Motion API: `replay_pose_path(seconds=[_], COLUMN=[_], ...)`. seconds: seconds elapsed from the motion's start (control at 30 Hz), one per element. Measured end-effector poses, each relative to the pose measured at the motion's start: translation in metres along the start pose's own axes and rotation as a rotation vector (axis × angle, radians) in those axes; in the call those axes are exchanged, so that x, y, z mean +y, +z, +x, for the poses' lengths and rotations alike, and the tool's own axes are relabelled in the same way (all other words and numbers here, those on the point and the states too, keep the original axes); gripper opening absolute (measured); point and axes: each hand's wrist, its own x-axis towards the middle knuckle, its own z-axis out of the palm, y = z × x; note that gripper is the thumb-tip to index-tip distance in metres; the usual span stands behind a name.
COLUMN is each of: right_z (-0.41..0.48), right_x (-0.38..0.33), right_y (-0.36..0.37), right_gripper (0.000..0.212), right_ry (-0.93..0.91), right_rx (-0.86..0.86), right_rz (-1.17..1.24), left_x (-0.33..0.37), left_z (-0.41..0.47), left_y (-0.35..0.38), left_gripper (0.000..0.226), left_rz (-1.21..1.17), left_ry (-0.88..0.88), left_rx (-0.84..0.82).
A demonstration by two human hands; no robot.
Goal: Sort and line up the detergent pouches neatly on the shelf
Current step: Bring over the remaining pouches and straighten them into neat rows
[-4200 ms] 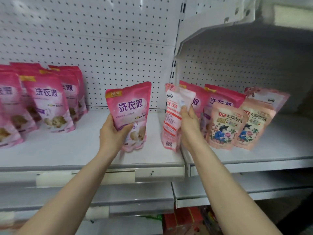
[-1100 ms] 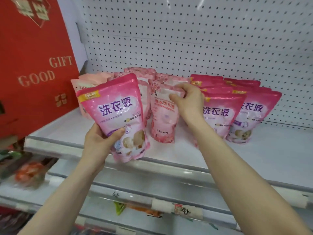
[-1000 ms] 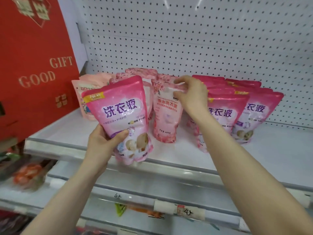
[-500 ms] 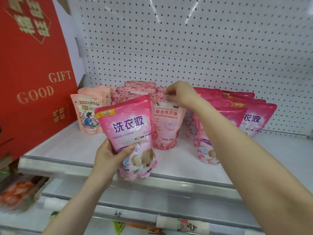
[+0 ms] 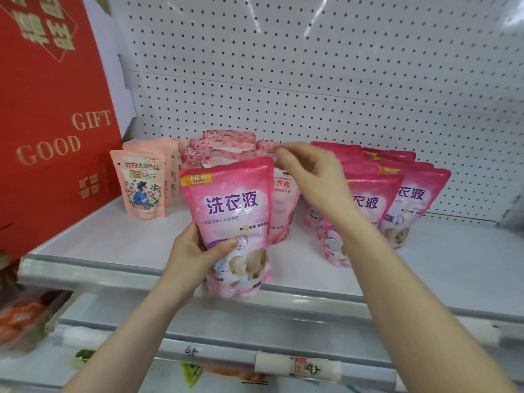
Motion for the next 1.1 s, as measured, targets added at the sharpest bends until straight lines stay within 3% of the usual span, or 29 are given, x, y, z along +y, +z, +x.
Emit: replay_pose_path(seconds=[0.1, 0.2, 0.33, 0.47, 0.57, 0.63, 0.7, 0.83, 1.1], right_z=[-0.037, -0.061, -0.083, -0.095, -0.096, -0.094, -0.090, -0.073, -0.064], right_x=[-0.002, 0.005, 0.017, 0.032, 0.049, 0.064, 0.080, 0.116, 0.173], right_y=[0.001, -0.020, -0.078, -0.147, -0.189, -0.207, -0.217, -0.220, -0.212], right_gripper=[0.020, 0.013, 0.010, 0.018, 0.010, 0.017, 0.023, 0.013, 0.013], right_ry=[0.219, 0.409, 0.415, 0.374, 0.362, 0.365, 0.379, 0.423, 0.455], right_rx=[-0.119, 0.046, 0.217, 0.322, 0.415, 0.462, 0.466, 0.486, 0.389], right_rz=[0.378, 0.565, 0.562, 0.478, 0.439, 0.375, 0.341, 0.426, 0.538], left_x=[0.000, -0.002, 0.004, 0.024, 0.038, 0.042, 0.040, 0.037, 0.042], left_z=[-0.002, -0.007, -0.006, 0.015, 0.037, 0.052, 0.066, 0.081, 0.082], left_y=[0.021, 0.051, 0.102, 0.150, 0.182, 0.205, 0.224, 0.242, 0.252], left_gripper=[0.060, 0.059, 0.057, 0.039, 0.034, 0.038, 0.045, 0.049, 0.025], left_rz=[0.037, 0.088, 0.164, 0.244, 0.583, 0.786, 0.976, 1.221, 1.167], left_ry=[-0.015, -0.011, 0.089, 0.314, 0.639, 0.762, 0.795, 0.783, 0.717], left_rx=[-0.103, -0.237, -0.421, -0.282, -0.155, -0.138, -0.141, -0.101, 0.022])
